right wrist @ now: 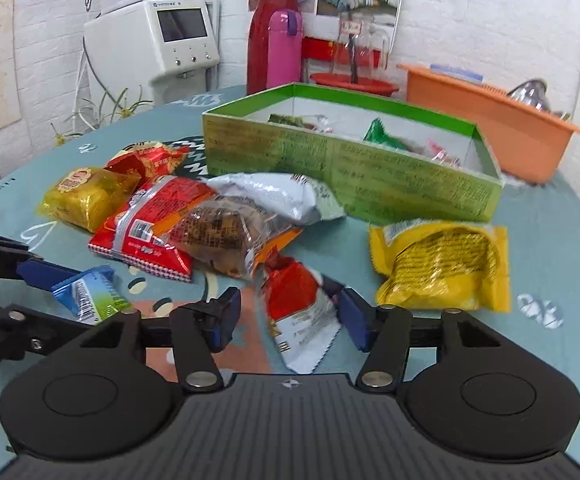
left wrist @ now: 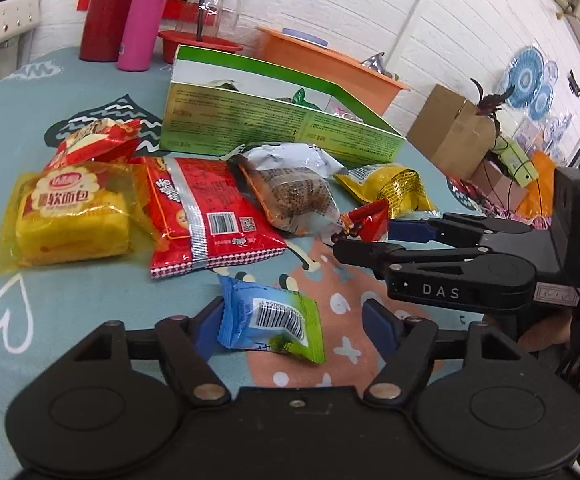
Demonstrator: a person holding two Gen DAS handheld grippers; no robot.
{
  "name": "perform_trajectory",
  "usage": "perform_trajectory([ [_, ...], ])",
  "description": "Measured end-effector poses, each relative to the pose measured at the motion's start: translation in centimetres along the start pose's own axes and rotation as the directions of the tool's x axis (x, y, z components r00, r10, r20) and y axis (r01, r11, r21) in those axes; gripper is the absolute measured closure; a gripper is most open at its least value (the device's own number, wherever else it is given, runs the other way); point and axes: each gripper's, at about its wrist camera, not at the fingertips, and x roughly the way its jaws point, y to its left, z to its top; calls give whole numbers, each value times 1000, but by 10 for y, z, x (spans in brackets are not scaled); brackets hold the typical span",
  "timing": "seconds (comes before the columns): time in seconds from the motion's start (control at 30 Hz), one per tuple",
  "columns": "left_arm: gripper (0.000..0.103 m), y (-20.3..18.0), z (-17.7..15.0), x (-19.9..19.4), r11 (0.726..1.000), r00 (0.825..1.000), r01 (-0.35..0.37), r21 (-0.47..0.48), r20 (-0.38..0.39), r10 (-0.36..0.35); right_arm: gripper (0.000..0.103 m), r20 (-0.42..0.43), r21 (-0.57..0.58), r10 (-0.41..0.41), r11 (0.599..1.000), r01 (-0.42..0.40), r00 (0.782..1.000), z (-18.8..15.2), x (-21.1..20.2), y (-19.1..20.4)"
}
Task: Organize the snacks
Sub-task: 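Grasp the blue snack pack with the left gripper while the right grasps the red-and-white bag, then lower the blue pack and red-and-white bag into the green box and open both grippers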
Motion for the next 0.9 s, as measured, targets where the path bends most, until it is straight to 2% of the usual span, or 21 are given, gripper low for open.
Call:
perform_trajectory([
  [0.17,0,-3,-2,4,999,1000,-11,45,17,10,12,-8,28,-19,999,20,1000,-2,7,0],
  [0.23,2,-4,-3,6,997,999,-42,70,30,40,12,4,24,-33,999,33,999,-2,8,1],
  [0.27,29,-5,-2,7,994,998,-66,86,28,63,27,9,25,-31,999,30,999,-3,8,1],
  [0.33,28,0,0,6,997,999,-45,55,23,44,32,-4,35,-27,999,27,1000,-2,5,1],
  [0.37,32,2,0,6,999,999,-29,40,16,28,34,-12,30,-28,999,28,1000,-2,3,3],
  [0.43,33,7,2,2,1000,1000,21,-5,6,-21,36,-12,17,-21,1000,21,1000,-2,-4,5],
  [0.6,33,6,30,-22,991,990,123,-47,80,-119,36,48,49,21,999,-23,999,12,-34,1],
  [0.73,33,3,72,-30,990,979,135,-44,160,-127,36,133,82,37,995,-48,990,39,-52,-8],
  [0.9,32,0,121,-17,990,971,133,-48,206,-120,35,201,85,-9,996,-8,980,70,-55,-16],
])
